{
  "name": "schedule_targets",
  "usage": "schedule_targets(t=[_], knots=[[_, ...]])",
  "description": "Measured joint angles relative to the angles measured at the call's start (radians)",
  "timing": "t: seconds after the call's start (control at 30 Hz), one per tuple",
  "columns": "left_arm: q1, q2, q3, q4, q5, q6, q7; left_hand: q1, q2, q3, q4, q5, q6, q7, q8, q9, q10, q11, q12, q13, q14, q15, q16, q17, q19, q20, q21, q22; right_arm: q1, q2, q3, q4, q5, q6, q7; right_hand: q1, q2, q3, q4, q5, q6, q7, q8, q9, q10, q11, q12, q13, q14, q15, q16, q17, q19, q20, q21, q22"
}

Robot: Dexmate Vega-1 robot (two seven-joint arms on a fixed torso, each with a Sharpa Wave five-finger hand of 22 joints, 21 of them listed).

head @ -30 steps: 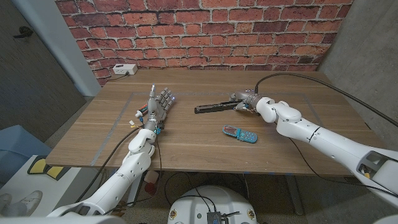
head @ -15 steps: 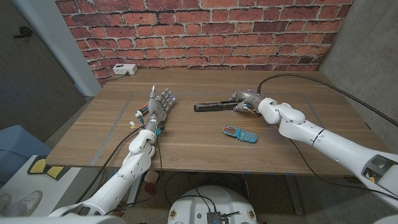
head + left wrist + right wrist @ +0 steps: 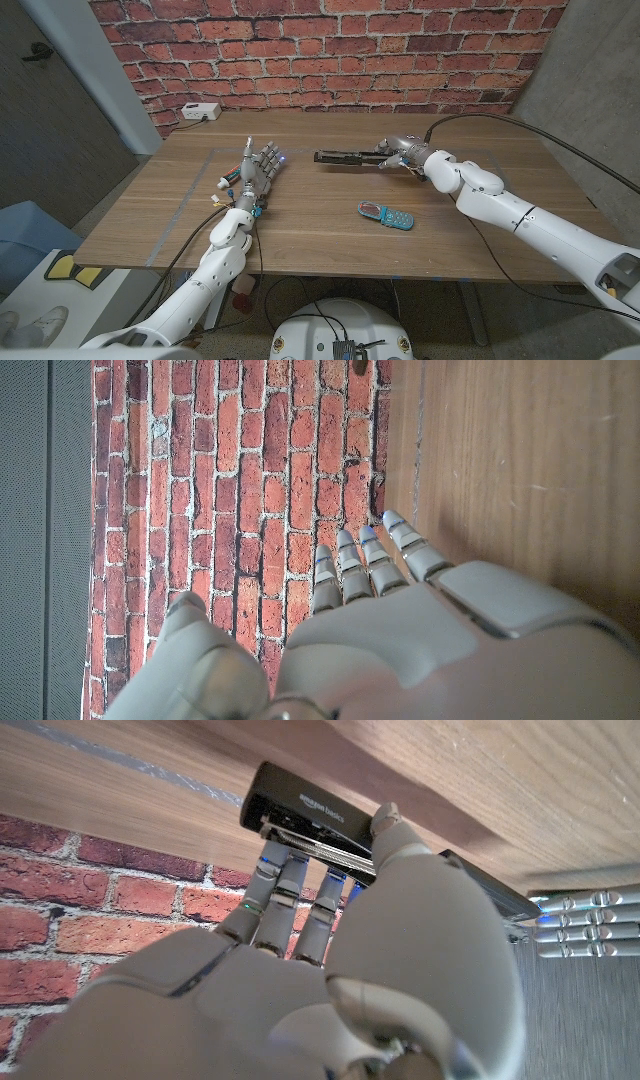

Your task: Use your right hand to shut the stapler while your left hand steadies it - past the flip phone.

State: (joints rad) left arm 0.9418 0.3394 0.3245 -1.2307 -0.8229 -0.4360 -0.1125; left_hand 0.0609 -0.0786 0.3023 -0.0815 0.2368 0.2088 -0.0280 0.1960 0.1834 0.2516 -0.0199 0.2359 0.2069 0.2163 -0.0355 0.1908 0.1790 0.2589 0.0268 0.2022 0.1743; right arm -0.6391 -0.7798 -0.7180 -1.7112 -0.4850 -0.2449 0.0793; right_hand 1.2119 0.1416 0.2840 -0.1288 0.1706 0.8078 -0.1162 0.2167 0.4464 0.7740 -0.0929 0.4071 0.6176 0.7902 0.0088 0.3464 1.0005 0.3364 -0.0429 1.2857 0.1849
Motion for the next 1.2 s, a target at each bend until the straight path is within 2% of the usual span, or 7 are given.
schedule_targets(t=[0.13, 0.5, 0.83, 1.2], knots=[[0.0, 0.001, 0.002, -0.007, 0.004, 0.002, 0.004, 0.007, 0.007, 0.0, 0.0, 0.0, 0.0, 0.0, 0.0, 0.0, 0.0, 0.0, 0.0, 0.0, 0.0, 0.0, 0.0, 0.0, 0.0, 0.0, 0.0, 0.0, -0.01, -0.014, 0.018, -0.03, 0.018, -0.015, 0.0, 0.0, 0.0, 0.0, 0.0, 0.003, 0.007, 0.007, 0.0, 0.0, 0.006, 0.006, 0.0, -0.007, 0.0, 0.0, 0.002, 0.007, 0.005, 0.005, 0.006, 0.0], [-0.001, 0.002, 0.01, -0.028, 0.013, 0.005, 0.011, 0.021, 0.021, 0.007, -0.007, 0.0, 0.006, 0.006, 0.0, 0.0, 0.0, 0.0, 0.0, 0.0, 0.005, -0.006, 0.0, -0.002, 0.0, 0.0, 0.0, 0.0, -0.031, -0.05, 0.052, -0.1, 0.05, -0.041, 0.001, 0.0, 0.0, 0.0, 0.0, 0.004, 0.007, 0.007, -0.002, 0.0, 0.011, 0.011, 0.0, -0.013, 0.007, 0.0, 0.002, 0.007, 0.011, 0.0, 0.012, -0.003], [0.018, 0.012, 0.011, -0.069, 0.011, 0.006, 0.013, 0.033, 0.033, 0.014, -0.014, 0.0, 0.005, 0.005, 0.0, 0.0, 0.0, 0.0, 0.0, 0.0, 0.005, -0.005, 0.0, -0.002, 0.004, -0.004, 0.0, 0.0, -0.042, -0.072, 0.067, -0.141, 0.052, -0.057, 0.003, 0.0, 0.0, 0.0, 0.0, 0.004, 0.007, 0.007, -0.006, -0.003, 0.011, 0.011, 0.003, -0.013, 0.009, 0.002, -0.002, 0.012, 0.016, 0.005, 0.015, -0.006], [0.039, 0.018, 0.014, -0.106, 0.001, -0.006, -0.011, 0.04, 0.04, 0.02, -0.02, -0.005, 0.005, 0.005, 0.0, 0.0, 0.0, 0.0, 0.0, 0.0, 0.005, -0.005, 0.0, -0.002, 0.004, -0.004, 0.0, 0.0, -0.055, -0.097, 0.09, -0.184, 0.047, -0.08, 0.009, -0.005, -0.005, 0.0, 0.0, 0.007, 0.012, 0.012, -0.01, -0.005, 0.014, 0.014, 0.004, -0.008, 0.012, -0.002, -0.006, 0.014, 0.021, 0.0, 0.015, -0.006]])
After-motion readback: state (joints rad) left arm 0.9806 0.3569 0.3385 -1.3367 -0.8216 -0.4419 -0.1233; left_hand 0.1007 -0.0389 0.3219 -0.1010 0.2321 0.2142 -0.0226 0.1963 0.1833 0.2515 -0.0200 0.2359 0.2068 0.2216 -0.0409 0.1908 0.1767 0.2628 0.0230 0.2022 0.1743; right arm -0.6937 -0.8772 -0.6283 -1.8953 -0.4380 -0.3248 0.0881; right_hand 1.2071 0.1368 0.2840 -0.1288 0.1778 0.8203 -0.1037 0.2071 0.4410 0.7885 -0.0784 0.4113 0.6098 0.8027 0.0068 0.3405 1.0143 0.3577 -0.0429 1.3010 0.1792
